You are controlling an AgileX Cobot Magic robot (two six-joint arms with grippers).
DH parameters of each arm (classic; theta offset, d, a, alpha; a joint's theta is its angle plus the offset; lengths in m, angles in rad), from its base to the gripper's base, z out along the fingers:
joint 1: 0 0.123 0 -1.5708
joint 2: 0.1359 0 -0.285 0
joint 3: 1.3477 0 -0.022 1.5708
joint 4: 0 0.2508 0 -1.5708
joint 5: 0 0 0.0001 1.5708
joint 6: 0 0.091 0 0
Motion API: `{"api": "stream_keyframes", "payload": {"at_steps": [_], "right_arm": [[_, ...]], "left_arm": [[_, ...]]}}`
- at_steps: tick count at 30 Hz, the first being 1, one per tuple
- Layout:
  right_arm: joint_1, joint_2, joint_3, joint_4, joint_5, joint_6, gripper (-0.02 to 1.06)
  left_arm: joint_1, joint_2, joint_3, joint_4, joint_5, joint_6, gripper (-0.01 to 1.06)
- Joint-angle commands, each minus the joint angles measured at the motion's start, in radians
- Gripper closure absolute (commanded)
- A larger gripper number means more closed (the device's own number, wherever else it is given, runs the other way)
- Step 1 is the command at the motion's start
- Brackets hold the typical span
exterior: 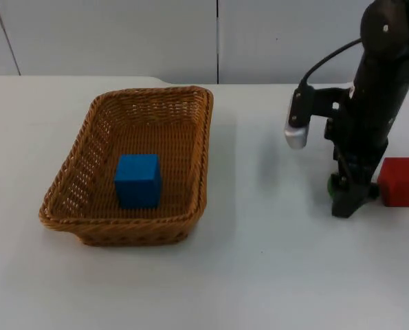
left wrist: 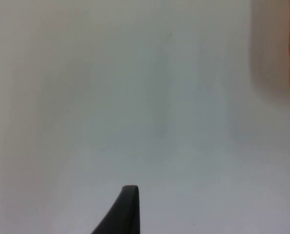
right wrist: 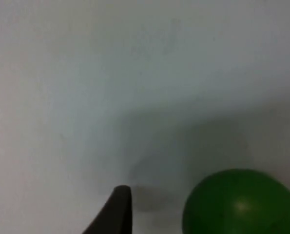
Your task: Place all geometric objects except the red cube into the basket.
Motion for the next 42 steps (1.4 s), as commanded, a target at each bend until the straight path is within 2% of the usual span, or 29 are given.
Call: {"api": "stream_keyframes", "payload": {"at_steps": [1, 3, 6, 7, 8, 12, 16, 21, 24, 25, 27, 29, 33, 36, 38, 42], "right_arm": [[0.006, 0.004, -0.006, 0.001, 0.004, -0.003, 0.07], [0.006, 0.004, -0.006, 0.001, 0.008, 0.014, 0.12], [0.006, 0.004, -0.006, -0.002, 0.035, 0.017, 0.36], [0.006, 0.004, -0.006, -0.012, 0.050, 0.020, 0.48], [0.006, 0.004, -0.006, -0.012, 0.050, 0.020, 0.48], [0.006, -0.047, -0.006, -0.027, 0.065, 0.020, 1.01], [0.006, -0.145, -0.006, -0.022, 0.075, 0.022, 1.04], [0.006, -0.266, -0.006, 0.033, 0.078, 0.100, 1.05], [0.006, -0.334, -0.006, 0.194, 0.057, 0.183, 1.05], [0.006, -0.334, -0.006, 0.194, 0.057, 0.183, 1.05], [0.006, -0.336, -0.006, 0.292, 0.041, 0.211, 1.05], [0.018, -0.328, -0.006, 0.340, 0.023, 0.219, 1.05], [0.050, -0.313, -0.006, 0.312, 0.002, 0.230, 1.05], [0.126, -0.307, -0.014, 0.206, -0.097, 0.343, 1.05], [0.149, -0.301, -0.029, 0.179, -0.115, 0.377, 1.05], [0.216, -0.213, -0.194, 0.161, -0.094, 0.449, 1.05]], "left_arm": [[0.002, -0.002, 0.002, 0.007, 0.003, -0.008, 0.00], [0.002, -0.002, 0.002, 0.007, 0.003, -0.008, 0.00], [0.002, -0.002, 0.002, 0.007, 0.003, -0.008, 0.00], [0.002, -0.002, 0.002, 0.007, 0.003, -0.008, 0.00], [0.002, -0.002, 0.002, 0.007, 0.003, -0.008, 0.00], [0.002, -0.002, 0.002, 0.007, 0.003, -0.008, 0.00], [0.002, -0.002, 0.002, 0.007, 0.003, -0.008, 0.00], [0.002, -0.002, 0.002, 0.007, 0.003, -0.008, 0.00], [0.002, -0.002, 0.002, 0.006, 0.001, -0.008, 0.00], [0.002, -0.002, 0.002, 0.006, 0.001, -0.008, 0.00], [0.002, -0.002, 0.002, 0.006, 0.001, -0.008, 0.00], [0.002, -0.002, 0.002, 0.006, 0.001, -0.008, 0.00], [0.002, -0.002, 0.002, 0.006, 0.001, -0.008, 0.00], [0.002, -0.002, 0.002, 0.006, 0.001, -0.008, 0.00], [0.002, -0.002, 0.002, 0.006, 0.001, -0.008, 0.00], [0.002, -0.002, 0.002, 0.006, 0.001, -0.008, 0.00]]}}
